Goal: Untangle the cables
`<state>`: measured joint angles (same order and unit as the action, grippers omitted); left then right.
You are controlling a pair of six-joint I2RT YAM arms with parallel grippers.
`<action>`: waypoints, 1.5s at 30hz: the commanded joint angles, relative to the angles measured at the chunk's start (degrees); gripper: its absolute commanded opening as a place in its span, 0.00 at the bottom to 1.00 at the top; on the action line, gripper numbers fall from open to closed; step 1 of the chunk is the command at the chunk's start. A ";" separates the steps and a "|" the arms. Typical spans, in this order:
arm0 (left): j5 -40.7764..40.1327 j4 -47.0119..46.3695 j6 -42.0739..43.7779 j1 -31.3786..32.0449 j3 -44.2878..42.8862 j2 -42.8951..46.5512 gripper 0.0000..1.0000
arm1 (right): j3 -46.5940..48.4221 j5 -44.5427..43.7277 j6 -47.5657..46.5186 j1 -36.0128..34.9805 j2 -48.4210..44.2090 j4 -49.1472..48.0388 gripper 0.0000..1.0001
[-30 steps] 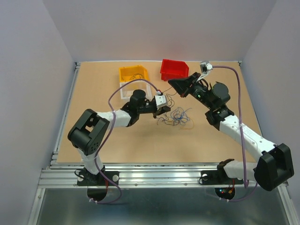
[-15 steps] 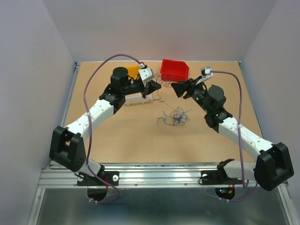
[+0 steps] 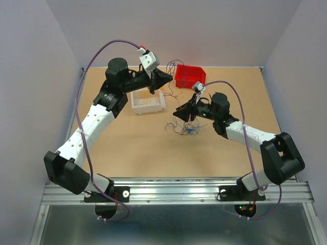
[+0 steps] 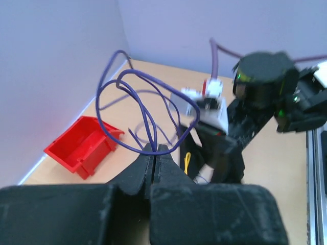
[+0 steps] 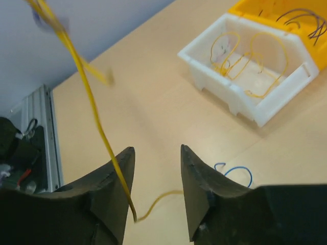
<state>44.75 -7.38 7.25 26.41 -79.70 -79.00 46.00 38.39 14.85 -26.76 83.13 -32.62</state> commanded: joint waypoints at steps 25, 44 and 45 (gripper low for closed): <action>-23.57 8.70 2.68 -15.07 -39.38 -25.67 0.00 | 4.36 -49.99 0.97 -0.22 -7.64 28.05 0.01; -9.42 6.50 24.12 -16.92 -35.71 -39.21 0.00 | 4.80 -49.55 1.67 -0.13 -8.16 27.61 0.01; -9.51 6.50 24.74 -16.92 -34.74 -38.86 0.00 | 4.80 -49.55 1.67 -0.13 -8.16 27.52 0.01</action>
<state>31.70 1.15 25.30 9.56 -116.11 -120.92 49.52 -10.31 16.27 -26.87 76.44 -3.97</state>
